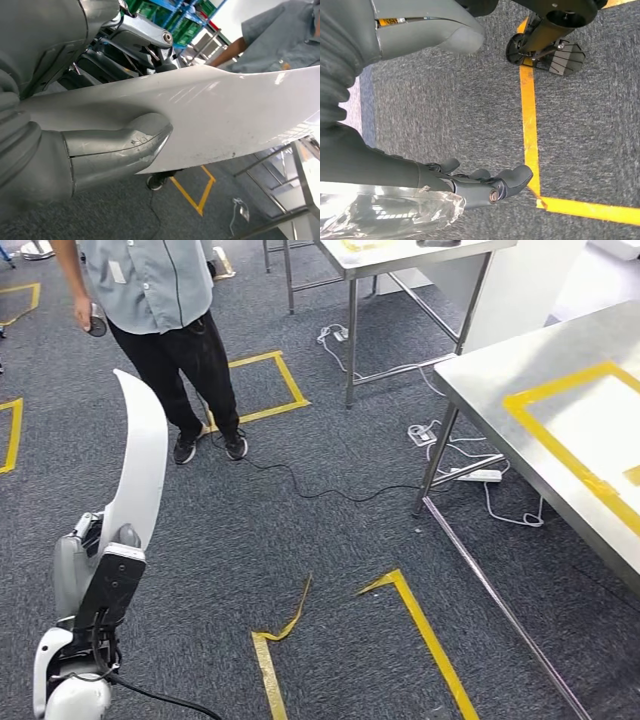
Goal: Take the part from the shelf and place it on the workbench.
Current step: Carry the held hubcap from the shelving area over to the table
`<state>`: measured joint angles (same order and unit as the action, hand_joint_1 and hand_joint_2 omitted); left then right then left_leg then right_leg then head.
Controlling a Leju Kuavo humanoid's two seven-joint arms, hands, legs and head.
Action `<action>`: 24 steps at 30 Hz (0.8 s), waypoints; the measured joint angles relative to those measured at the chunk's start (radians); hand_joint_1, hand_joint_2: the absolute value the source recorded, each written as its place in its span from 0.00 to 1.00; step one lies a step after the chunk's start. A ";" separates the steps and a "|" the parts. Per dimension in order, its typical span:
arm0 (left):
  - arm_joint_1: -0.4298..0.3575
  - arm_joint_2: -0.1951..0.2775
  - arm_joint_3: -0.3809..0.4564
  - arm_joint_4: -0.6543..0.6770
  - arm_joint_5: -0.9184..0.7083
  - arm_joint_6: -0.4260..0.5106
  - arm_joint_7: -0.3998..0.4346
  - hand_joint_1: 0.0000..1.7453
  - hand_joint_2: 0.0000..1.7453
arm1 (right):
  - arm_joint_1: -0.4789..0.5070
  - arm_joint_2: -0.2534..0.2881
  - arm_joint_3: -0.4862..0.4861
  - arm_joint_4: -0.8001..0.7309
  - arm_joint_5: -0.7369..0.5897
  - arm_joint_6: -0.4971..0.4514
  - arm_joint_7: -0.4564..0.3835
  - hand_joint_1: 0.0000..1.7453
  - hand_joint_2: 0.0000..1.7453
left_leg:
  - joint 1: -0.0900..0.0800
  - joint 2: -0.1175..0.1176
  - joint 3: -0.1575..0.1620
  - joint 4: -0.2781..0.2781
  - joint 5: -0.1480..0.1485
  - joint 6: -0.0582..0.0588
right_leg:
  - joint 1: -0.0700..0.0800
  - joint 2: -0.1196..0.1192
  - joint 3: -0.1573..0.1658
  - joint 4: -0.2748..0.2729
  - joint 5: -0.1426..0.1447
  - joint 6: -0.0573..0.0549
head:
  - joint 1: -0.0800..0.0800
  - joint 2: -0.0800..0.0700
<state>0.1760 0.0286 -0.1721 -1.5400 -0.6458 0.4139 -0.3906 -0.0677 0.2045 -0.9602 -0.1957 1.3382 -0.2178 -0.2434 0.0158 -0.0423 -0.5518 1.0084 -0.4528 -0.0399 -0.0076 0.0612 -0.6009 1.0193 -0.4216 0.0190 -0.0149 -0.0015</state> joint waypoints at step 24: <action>0.059 -0.002 0.108 -0.057 -0.004 0.006 -0.006 1.00 1.00 | -0.001 -0.001 -0.016 0.000 -0.001 0.016 0.001 0.00 1.00 | -0.012 0.055 -0.102 0.219 -0.132 -0.001 | 0.007 -0.047 0.002 0.009 -0.016 -0.022 | 0.003 0.000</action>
<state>0.2352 0.0271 -0.0638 -1.5970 -0.6498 0.4196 -0.3968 -0.0687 0.2037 -0.9762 -0.1960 1.3371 -0.2014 -0.2428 0.0042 0.0130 -0.6538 1.2277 -0.5847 -0.0405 -0.0009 0.0143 -0.5992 1.0285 -0.4378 -0.0032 -0.0124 -0.0015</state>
